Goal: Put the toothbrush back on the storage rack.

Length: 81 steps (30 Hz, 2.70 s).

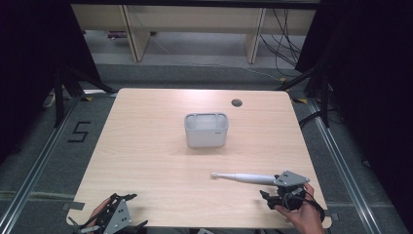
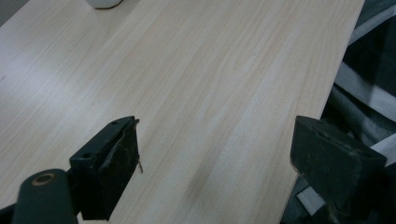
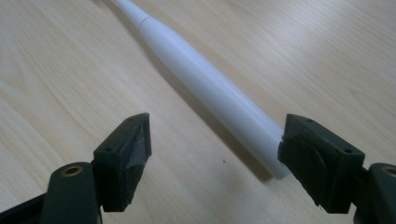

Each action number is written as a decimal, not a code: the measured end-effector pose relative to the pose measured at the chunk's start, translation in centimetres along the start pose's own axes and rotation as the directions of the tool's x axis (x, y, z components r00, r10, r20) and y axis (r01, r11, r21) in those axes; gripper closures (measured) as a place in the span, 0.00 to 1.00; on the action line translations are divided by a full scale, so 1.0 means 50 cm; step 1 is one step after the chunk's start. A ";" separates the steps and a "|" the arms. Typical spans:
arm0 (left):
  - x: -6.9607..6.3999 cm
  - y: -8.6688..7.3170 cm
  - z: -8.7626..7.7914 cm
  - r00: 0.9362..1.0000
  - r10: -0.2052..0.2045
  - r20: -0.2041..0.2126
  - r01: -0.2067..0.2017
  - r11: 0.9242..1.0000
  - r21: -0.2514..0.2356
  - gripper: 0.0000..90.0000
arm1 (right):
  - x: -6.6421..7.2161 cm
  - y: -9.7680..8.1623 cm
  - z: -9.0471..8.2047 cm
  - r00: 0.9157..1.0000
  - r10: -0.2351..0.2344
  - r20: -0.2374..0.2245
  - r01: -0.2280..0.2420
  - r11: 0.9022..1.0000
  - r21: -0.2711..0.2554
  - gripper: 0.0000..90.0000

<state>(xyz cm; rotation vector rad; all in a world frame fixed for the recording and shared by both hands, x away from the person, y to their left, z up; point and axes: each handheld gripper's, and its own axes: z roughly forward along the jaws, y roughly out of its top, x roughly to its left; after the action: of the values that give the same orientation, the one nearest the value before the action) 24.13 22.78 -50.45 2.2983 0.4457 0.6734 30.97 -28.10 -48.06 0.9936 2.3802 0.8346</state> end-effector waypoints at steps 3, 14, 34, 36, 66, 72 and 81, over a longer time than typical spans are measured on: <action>0.002 0.001 -0.001 1.000 0.001 0.014 -0.001 1.000 0.005 0.17 | 0.001 0.010 0.003 1.000 -0.017 -0.007 0.017 1.000 0.015 0.29; 0.000 0.000 -0.001 1.000 -0.014 0.010 0.014 1.000 -0.010 0.17 | 0.009 0.046 0.023 0.992 -0.124 -0.036 0.125 0.991 0.039 0.36; 0.001 0.000 -0.001 1.000 -0.019 0.006 0.019 1.000 -0.014 0.17 | -0.005 0.119 0.072 0.974 -0.192 -0.119 0.210 0.965 0.155 0.43; 0.000 0.000 -0.001 1.000 -0.017 0.007 0.018 1.000 -0.015 0.17 | -0.004 0.125 0.078 0.968 -0.212 -0.134 0.233 0.958 0.169 0.46; 0.000 0.001 -0.001 1.000 -0.011 0.024 0.011 1.000 -0.002 0.17 | -0.002 0.171 0.135 0.907 -0.281 -0.314 0.388 0.849 0.359 0.71; 0.001 0.001 -0.001 1.000 -0.011 0.024 0.011 1.000 -0.002 0.17 | 0.000 0.181 0.144 0.908 -0.246 -0.339 0.380 0.825 0.418 0.72; 0.001 0.001 -0.001 1.000 -0.001 0.015 0.001 1.000 -0.001 0.17 | 0.000 0.199 0.160 0.905 -0.238 -0.354 0.396 0.775 0.492 0.73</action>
<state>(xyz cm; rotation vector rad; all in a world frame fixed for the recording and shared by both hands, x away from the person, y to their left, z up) 24.13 22.79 -50.39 2.3008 0.4395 0.6548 40.46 -19.59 -47.23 0.6424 3.0117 0.1402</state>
